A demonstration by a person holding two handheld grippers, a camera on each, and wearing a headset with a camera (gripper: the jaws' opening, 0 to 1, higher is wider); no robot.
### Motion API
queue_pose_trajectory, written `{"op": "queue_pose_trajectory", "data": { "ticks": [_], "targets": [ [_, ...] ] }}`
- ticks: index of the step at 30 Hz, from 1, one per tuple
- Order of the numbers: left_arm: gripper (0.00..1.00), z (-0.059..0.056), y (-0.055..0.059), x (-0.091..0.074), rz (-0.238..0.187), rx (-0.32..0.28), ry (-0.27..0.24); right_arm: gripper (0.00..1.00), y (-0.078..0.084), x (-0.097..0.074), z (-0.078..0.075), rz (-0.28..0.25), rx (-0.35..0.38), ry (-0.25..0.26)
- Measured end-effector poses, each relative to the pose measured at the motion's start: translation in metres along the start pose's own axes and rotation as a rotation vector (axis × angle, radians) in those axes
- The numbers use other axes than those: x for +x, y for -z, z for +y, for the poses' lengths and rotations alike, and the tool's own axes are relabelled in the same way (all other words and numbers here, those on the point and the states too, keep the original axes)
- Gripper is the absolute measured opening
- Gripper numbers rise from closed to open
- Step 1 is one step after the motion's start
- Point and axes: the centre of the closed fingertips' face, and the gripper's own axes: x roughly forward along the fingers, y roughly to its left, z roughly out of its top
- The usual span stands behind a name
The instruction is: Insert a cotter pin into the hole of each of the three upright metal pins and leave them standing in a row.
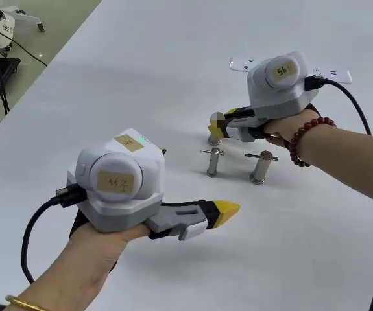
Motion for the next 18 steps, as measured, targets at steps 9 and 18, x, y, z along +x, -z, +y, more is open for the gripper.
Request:
{"op": "queue_pose_trajectory", "data": {
  "ticks": [9, 18],
  "targets": [
    [0.87, -0.002, -0.001, 0.0, -0.004, 0.006, 0.009, 0.08, 0.015, -0.019, -0.012, 0.025, -0.002, 0.029],
    [0.86, -0.006, -0.001, 0.001, -0.005, 0.017, 0.024, 0.08, 0.036, -0.049, -0.028, 0.036, 0.019, 0.07]
  ]
}}
